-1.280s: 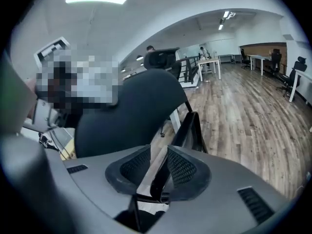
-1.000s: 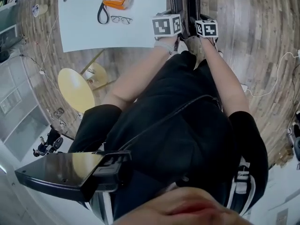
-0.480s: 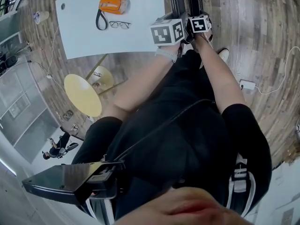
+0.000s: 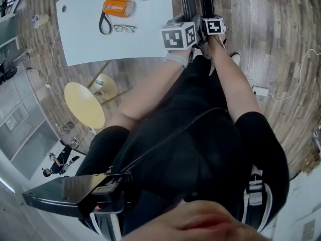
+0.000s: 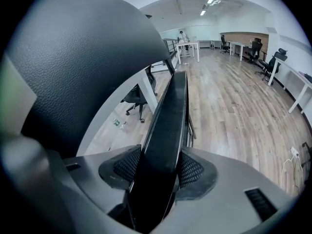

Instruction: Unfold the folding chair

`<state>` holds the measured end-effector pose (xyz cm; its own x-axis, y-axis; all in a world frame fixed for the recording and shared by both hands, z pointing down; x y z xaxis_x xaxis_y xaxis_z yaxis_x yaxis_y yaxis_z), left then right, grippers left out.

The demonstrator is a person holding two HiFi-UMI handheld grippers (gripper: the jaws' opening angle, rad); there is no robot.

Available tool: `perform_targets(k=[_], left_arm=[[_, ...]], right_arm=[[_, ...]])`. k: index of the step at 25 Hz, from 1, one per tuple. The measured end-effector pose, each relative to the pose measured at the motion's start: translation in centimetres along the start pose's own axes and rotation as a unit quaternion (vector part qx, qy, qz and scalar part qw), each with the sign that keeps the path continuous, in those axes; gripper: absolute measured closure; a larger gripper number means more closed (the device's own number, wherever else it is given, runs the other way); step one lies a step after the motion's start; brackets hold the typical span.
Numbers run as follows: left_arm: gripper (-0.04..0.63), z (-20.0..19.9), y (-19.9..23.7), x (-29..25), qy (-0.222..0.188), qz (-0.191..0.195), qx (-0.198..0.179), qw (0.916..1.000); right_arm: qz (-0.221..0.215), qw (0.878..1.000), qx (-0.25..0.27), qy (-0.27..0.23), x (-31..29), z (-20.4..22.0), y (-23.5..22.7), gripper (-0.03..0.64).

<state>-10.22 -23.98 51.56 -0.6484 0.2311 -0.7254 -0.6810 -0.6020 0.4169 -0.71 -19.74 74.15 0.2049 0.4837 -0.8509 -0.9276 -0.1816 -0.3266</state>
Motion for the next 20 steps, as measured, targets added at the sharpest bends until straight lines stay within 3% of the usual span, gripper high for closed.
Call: perform_targets(k=[4,8,20], left_arm=[[0.476,-0.1,-0.4,-0.2,-0.008,0.005,-0.001,1.0],[0.474,-0.2,-0.9,-0.5,-0.016,0.007,-0.005,0.9998],[0.476,0.2,-3.1,-1.8,-0.008,-0.018,-0.002,0.9998]], right_arm=[[-0.018,1.0,0.004,-0.016,0.7,-0.7,-1.5,0.4],[0.005,0.999,0.016,-0.04,1.6,-1.2,-4.3,0.401],[-0.061,0.997,-0.022,-0.038,4.2,0.1,-12.2,0.402]])
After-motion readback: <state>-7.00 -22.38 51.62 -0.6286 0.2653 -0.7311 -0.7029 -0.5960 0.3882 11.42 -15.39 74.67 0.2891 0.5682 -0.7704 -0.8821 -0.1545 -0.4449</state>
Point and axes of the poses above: the fingertips, and each gripper's own axes: x backward along the fingers, y to its left, z out of its underside, the point moved 7 cm from there along x, backward along the fingers
